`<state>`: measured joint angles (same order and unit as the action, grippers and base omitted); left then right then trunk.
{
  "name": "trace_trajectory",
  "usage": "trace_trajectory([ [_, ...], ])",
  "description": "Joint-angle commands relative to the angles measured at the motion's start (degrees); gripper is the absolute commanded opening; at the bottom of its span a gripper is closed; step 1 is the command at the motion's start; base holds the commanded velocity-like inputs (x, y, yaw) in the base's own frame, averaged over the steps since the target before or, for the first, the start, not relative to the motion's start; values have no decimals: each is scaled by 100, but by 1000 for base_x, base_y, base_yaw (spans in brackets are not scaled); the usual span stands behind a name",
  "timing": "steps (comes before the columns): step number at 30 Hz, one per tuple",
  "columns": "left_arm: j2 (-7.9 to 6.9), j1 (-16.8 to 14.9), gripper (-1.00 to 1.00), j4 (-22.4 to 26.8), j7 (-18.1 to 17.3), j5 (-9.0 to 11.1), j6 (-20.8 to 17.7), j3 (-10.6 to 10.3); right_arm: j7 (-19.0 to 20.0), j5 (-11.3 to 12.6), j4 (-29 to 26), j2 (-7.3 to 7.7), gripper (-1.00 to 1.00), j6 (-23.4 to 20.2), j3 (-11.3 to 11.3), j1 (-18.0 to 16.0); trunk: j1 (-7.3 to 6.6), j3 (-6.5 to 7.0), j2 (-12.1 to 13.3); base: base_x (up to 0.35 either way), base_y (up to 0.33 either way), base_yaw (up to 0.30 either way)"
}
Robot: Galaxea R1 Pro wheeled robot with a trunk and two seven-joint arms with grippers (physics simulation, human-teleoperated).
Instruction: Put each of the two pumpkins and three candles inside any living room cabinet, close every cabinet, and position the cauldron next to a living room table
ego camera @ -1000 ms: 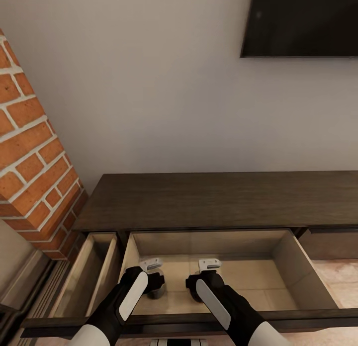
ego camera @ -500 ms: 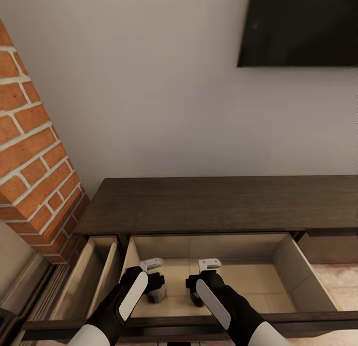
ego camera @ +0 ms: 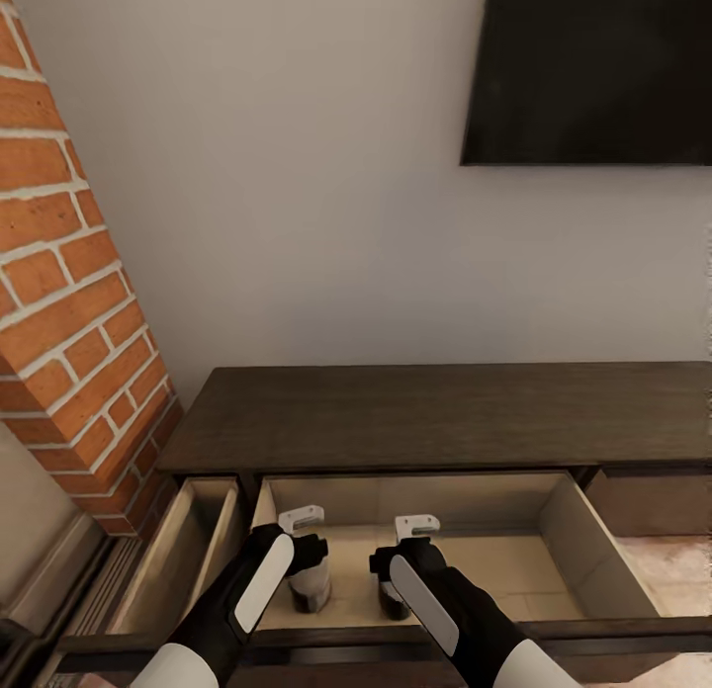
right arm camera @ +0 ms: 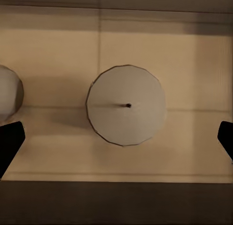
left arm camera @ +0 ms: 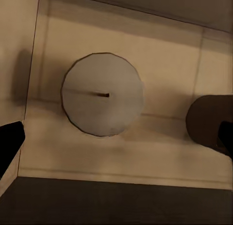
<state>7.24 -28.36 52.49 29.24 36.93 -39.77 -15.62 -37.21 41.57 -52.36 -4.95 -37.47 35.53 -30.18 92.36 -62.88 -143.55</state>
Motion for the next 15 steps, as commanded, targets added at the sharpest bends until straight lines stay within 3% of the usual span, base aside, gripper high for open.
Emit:
trace_trajectory([
  [1,-3,-3,100,10,57,67,-8,-11,-58,58,-6,2,100,-6,16,-5,-6,18,-1,-286,57,0],
  [9,-8,-3,100,18,56,72,-13,-3,-58,76,-11,2,100,-6,16,-5,-27,195,10,-305,67,0],
  [15,-4,-3,100,39,56,75,-13,-1,-57,86,-11,2,100,-6,16,-5,-42,328,18,-56,13,0],
])
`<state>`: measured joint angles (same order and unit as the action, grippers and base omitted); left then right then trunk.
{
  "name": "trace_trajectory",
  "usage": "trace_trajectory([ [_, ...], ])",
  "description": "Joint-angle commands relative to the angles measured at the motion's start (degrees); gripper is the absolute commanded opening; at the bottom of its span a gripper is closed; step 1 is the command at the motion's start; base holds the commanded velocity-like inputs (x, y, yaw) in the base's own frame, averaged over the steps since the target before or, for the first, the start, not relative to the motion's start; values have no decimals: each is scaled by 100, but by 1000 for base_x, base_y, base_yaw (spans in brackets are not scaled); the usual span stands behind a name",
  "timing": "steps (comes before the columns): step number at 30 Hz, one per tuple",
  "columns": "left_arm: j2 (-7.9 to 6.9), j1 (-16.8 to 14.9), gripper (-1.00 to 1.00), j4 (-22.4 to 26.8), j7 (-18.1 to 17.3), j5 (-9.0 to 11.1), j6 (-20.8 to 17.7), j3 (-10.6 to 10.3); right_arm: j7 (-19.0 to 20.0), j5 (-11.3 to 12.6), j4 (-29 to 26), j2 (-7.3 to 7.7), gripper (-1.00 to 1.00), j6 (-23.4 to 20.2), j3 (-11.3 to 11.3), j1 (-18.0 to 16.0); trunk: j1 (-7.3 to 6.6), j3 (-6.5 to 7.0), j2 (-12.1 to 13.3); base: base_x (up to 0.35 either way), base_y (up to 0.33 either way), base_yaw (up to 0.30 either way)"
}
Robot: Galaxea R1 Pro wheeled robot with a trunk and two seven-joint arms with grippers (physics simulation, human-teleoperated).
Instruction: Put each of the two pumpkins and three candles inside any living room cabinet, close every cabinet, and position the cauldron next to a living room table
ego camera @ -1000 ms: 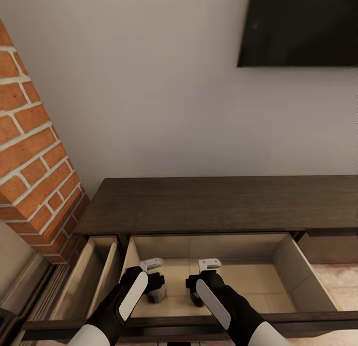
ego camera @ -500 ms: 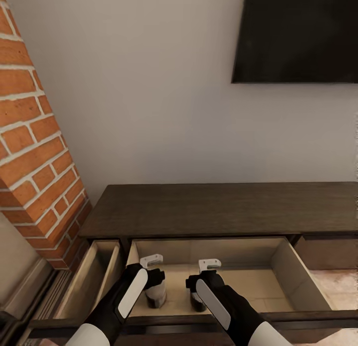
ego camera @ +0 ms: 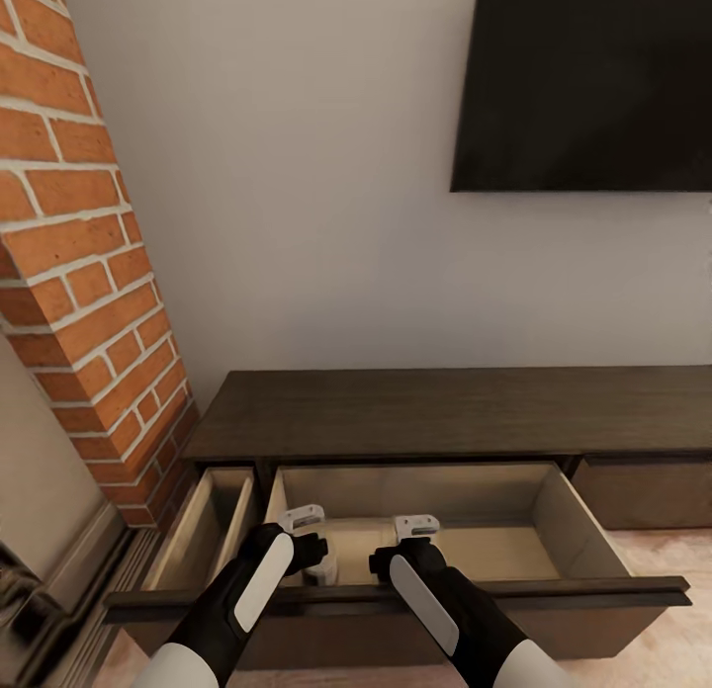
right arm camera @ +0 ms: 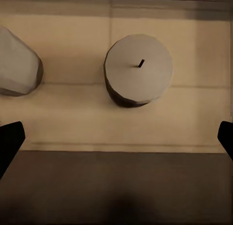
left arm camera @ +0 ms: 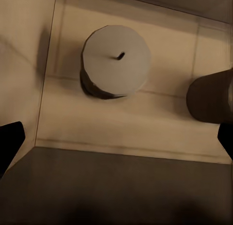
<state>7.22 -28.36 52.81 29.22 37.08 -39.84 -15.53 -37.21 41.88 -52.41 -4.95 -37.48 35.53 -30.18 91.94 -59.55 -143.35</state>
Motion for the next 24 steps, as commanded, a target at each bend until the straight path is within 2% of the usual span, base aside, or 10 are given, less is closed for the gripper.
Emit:
trace_trajectory([
  [1,-2,-3,100,6,57,59,-6,-11,-58,56,-6,3,100,-5,16,-5,-4,17,-1,-10,2,0],
  [10,-1,-3,100,9,57,59,-6,-10,-59,59,-6,3,100,-5,16,-5,-27,217,11,-2,0,0],
  [24,-1,-3,100,8,57,63,-6,-10,-53,85,-19,3,100,-5,7,-5,-333,468,570,0,0,0],
])
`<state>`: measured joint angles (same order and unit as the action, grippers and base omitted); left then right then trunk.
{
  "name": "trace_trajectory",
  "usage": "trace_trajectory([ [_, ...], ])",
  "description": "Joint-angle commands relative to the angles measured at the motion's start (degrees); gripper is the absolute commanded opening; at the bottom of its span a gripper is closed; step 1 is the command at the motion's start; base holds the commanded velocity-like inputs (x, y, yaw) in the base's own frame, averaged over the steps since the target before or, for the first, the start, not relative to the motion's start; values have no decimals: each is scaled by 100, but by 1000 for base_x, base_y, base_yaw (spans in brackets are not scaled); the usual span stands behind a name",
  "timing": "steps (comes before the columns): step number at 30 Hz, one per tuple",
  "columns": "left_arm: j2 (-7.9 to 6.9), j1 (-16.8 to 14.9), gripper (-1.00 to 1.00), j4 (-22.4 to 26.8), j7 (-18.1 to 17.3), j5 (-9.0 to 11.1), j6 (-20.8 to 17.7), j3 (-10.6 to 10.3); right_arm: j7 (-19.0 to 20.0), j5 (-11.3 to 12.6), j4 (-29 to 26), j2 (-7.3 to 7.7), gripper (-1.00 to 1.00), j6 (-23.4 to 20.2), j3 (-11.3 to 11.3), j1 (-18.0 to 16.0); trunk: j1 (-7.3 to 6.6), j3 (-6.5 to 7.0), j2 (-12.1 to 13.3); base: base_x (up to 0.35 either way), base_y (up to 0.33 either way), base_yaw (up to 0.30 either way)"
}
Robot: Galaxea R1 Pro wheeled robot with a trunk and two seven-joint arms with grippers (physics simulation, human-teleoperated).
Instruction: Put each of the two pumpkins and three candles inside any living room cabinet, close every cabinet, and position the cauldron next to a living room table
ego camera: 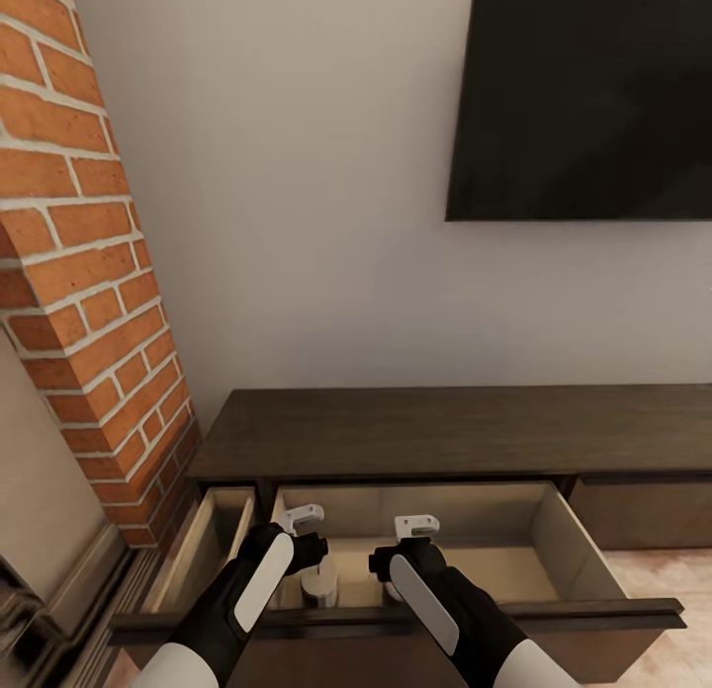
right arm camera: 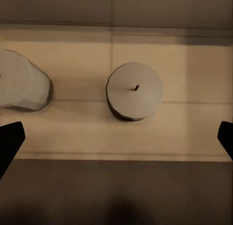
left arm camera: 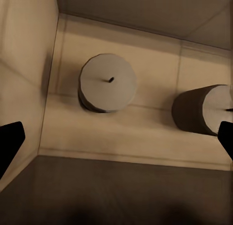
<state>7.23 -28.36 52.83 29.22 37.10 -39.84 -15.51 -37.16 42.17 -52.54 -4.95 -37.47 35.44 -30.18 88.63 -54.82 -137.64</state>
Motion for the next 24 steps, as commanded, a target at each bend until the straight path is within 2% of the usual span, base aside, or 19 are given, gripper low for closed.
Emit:
trace_trajectory([
  [1,-2,-3,100,7,58,60,-6,-10,-56,59,-8,3,100,-5,15,-6,-24,12,39,0,0,0],
  [18,-10,-3,100,11,49,60,-14,-13,-64,98,-323,4,100,-5,-11,-6,-397,318,721,-2,0,0],
  [24,-11,-3,100,15,49,60,-15,-13,-64,93,-319,3,100,-5,-11,-6,-529,425,961,-171,44,0],
])
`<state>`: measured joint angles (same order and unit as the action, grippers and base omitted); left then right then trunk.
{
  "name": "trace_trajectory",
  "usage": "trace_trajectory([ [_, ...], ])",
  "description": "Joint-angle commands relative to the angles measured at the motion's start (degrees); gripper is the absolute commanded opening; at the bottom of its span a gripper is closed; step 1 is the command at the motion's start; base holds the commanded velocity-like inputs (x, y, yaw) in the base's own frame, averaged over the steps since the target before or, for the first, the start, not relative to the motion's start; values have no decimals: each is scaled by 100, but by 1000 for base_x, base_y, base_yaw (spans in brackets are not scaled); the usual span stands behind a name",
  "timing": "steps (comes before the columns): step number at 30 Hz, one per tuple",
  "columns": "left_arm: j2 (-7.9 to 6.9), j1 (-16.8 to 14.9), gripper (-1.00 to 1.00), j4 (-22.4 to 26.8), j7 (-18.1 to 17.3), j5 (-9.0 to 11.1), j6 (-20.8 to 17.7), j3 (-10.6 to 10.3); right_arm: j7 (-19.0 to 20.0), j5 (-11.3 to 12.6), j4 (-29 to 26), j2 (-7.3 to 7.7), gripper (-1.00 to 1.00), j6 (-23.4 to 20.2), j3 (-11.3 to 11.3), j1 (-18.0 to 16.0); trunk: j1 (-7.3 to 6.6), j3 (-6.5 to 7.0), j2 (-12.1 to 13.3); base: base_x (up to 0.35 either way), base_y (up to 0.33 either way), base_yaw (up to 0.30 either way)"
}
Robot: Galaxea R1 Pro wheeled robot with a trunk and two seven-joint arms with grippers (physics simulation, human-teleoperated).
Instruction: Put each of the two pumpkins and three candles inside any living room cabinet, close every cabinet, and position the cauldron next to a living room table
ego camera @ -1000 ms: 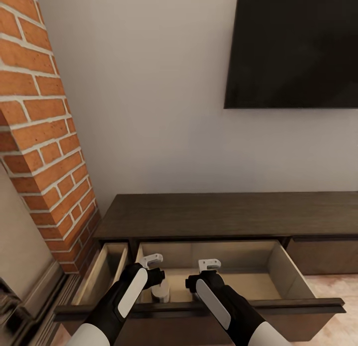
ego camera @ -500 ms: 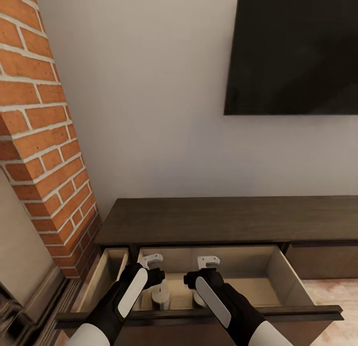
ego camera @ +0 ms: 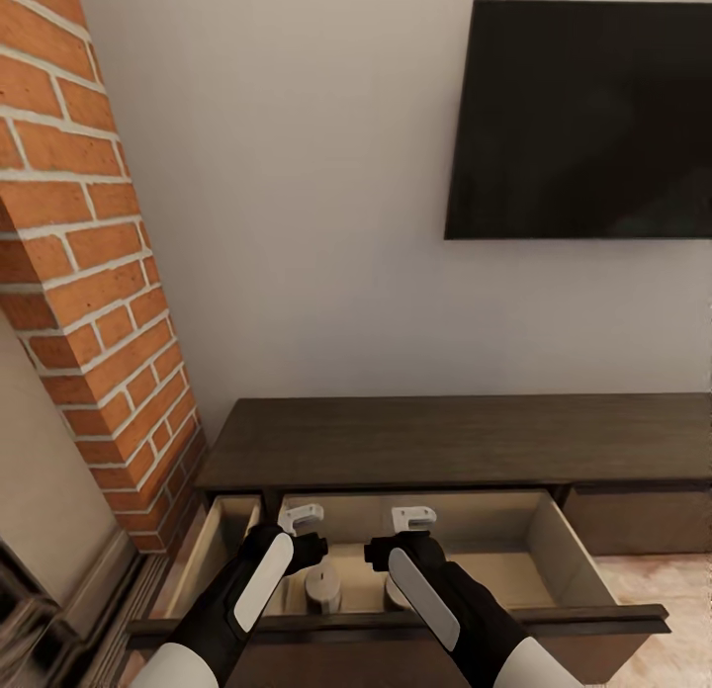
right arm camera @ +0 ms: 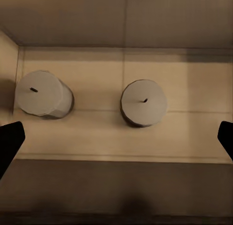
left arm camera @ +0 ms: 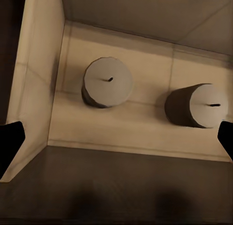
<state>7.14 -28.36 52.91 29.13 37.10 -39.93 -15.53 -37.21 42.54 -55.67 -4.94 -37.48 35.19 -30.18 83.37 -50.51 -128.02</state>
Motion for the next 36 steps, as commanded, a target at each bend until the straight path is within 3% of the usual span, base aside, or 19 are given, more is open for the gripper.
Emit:
trace_trajectory([
  [1,-2,-3,100,7,57,60,-6,-11,-58,54,-6,2,100,-5,14,-6,-25,13,39,-79,19,0],
  [10,6,-3,100,8,57,60,-6,-4,-58,61,-8,2,100,-7,14,-6,-223,174,400,-39,15,0],
  [21,11,-3,100,8,57,60,-6,-4,-58,61,-6,2,100,-11,14,-6,-464,372,841,-279,128,0],
  [30,15,-3,100,8,39,60,-6,-2,-58,61,-6,2,100,-14,14,-6,-464,372,841,-303,108,0],
  [36,15,-3,100,8,40,59,-6,-9,-58,61,-14,9,100,-7,14,-6,-596,479,1081,-287,8,0],
])
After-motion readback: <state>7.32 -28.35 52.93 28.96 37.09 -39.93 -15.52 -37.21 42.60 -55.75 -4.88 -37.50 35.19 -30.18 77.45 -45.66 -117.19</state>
